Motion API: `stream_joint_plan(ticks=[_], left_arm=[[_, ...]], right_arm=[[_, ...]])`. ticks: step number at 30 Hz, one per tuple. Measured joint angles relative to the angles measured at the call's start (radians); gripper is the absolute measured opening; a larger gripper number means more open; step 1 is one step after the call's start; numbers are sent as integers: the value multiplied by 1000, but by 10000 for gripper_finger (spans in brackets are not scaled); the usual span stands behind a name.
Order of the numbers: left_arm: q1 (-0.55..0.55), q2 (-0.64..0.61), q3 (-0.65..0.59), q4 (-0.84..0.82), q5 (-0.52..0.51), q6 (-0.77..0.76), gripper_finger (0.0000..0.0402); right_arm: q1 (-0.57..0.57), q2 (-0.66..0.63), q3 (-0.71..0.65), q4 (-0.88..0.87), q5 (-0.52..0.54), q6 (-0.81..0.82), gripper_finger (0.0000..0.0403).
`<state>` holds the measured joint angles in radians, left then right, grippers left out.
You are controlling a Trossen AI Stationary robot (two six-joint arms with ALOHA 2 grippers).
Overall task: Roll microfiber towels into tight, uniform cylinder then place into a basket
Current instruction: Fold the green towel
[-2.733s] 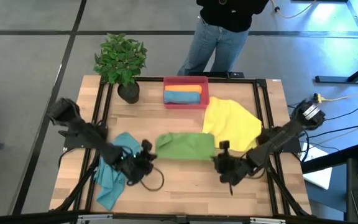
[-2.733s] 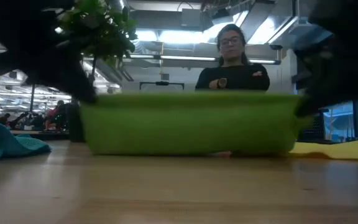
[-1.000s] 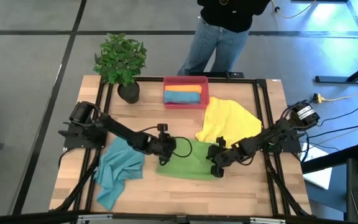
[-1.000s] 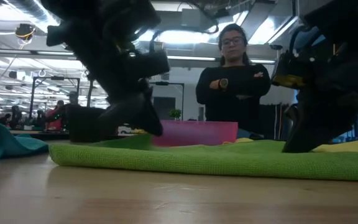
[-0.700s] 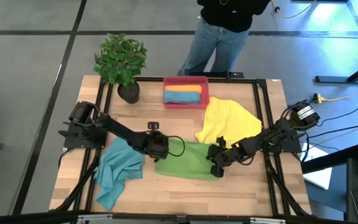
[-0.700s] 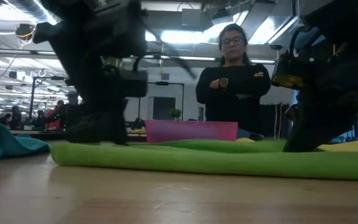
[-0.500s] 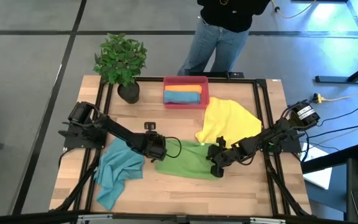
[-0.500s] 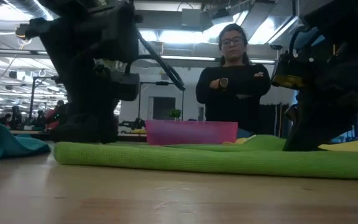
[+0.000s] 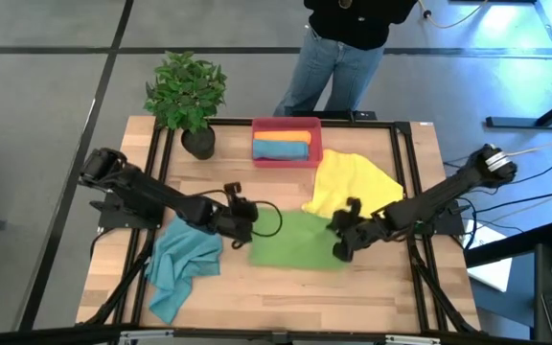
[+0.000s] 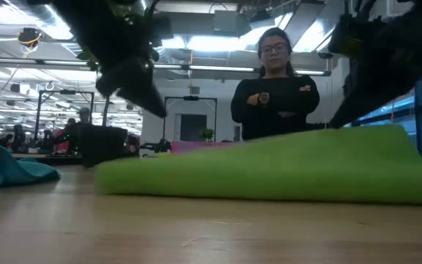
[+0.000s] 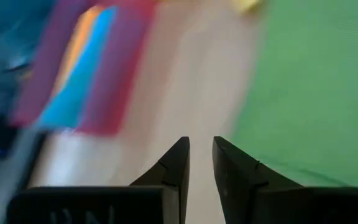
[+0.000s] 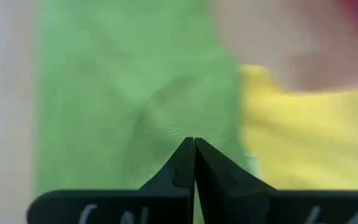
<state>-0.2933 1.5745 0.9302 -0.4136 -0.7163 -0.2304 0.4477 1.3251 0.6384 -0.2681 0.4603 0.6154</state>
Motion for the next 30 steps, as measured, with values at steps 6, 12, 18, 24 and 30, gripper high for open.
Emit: stream_joint_plan(ticks=[6,12,18,24,30], left_arm=[[-65,69,-3,207,150,89,59],[-101,162,-1,303,163,103,59],[-119,183,1,379,272,102,59],[-164,215,0,408,318,105,59],[-211,240,-1,417,334,102,59]], right_arm=[[-42,-114,-13,-181,27,84,11],[-35,-72,-22,-57,-175,79,12],[-22,17,-22,-22,-221,79,30],[-43,42,-22,-44,-106,61,112],[-91,42,-22,-50,-63,57,176]])
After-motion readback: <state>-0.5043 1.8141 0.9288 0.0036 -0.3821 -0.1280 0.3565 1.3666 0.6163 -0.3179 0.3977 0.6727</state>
